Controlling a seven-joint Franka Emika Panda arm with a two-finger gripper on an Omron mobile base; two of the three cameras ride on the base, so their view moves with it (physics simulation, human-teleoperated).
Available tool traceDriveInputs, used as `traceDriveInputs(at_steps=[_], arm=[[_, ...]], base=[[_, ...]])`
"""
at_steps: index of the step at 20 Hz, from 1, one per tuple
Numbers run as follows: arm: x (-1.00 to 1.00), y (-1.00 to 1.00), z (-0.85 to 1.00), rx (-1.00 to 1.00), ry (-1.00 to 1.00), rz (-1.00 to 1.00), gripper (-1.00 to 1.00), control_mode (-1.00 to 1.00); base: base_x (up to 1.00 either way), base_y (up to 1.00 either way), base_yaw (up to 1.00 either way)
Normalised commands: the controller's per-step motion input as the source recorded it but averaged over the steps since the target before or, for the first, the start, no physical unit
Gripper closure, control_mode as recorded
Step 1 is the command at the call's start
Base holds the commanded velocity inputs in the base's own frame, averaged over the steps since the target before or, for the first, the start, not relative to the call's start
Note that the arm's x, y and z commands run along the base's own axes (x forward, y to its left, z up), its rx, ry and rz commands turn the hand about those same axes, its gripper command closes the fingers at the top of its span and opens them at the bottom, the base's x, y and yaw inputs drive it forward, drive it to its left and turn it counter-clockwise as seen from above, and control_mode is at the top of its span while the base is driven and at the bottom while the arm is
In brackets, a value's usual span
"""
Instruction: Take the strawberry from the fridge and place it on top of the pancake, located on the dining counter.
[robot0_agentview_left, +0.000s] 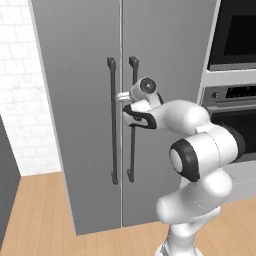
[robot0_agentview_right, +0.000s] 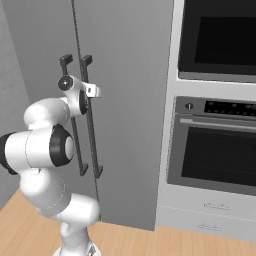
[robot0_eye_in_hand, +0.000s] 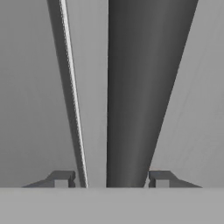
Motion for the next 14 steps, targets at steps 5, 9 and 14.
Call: traceDriveInputs(at_steps=[5, 9, 14], arm=[[0.21, -0.22, -0.19, 0.0, 0.0, -0.04, 1.0, -1.0], [-0.03, -0.81, -0.33, 0.0, 0.04, -0.03, 1.0, -1.0], [-0.46, -1.0, -0.21, 0.07, 0.03, -0.01, 1.0, -1.0]], base=[[0.0, 0.0, 0.0], [0.0, 0.0, 0.0], [0.0, 0.0, 0.0]])
